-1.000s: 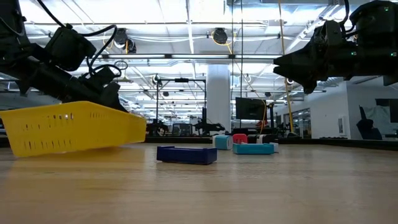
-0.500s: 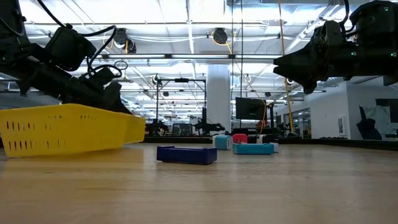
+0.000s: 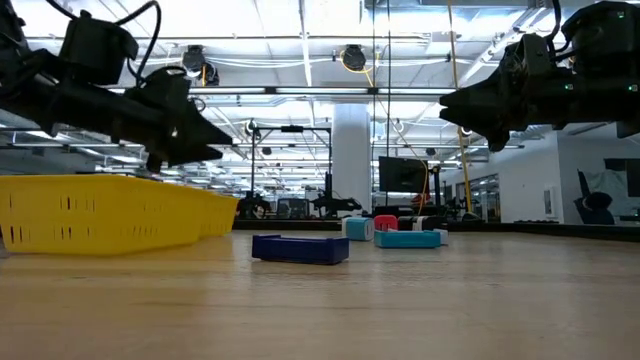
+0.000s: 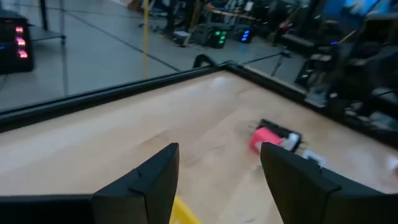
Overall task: Pick & Place Office items
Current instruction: Put the blue timer into the bottom yellow basket
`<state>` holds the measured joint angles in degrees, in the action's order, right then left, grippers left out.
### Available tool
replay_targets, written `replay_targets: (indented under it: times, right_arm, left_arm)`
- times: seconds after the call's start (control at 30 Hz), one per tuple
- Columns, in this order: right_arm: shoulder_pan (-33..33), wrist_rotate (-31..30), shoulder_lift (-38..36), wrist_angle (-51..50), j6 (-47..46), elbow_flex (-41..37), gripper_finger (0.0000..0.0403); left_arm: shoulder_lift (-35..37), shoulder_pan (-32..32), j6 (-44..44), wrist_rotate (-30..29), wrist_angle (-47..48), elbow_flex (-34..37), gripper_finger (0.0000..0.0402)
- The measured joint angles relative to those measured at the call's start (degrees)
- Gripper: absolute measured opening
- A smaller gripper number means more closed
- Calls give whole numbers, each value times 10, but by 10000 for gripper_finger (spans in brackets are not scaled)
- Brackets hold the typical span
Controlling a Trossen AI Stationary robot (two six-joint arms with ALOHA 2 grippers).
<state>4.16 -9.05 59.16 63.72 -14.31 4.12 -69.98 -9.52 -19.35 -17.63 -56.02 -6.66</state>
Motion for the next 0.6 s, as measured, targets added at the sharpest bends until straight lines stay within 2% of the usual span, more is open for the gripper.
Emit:
replay_targets:
  times: [0.13, 0.27, 0.43, 0.6]
  right_arm:
    - [0, 1, 0, -6, 0, 0, 130]
    - [0, 1, 0, -10, 0, 0, 130]
    - [0, 1, 0, -12, 0, 0, 130]
    - [-5, 2, 0, -45, 5, 0, 130]
  left_arm:
    - [77, 0, 17, 22, 65, 0, 230]
    - [177, 0, 22, -17, 209, 0, 230]
    - [310, 0, 7, -29, 449, -33, 230]
    - [421, 0, 21, -4, 693, -118, 230]
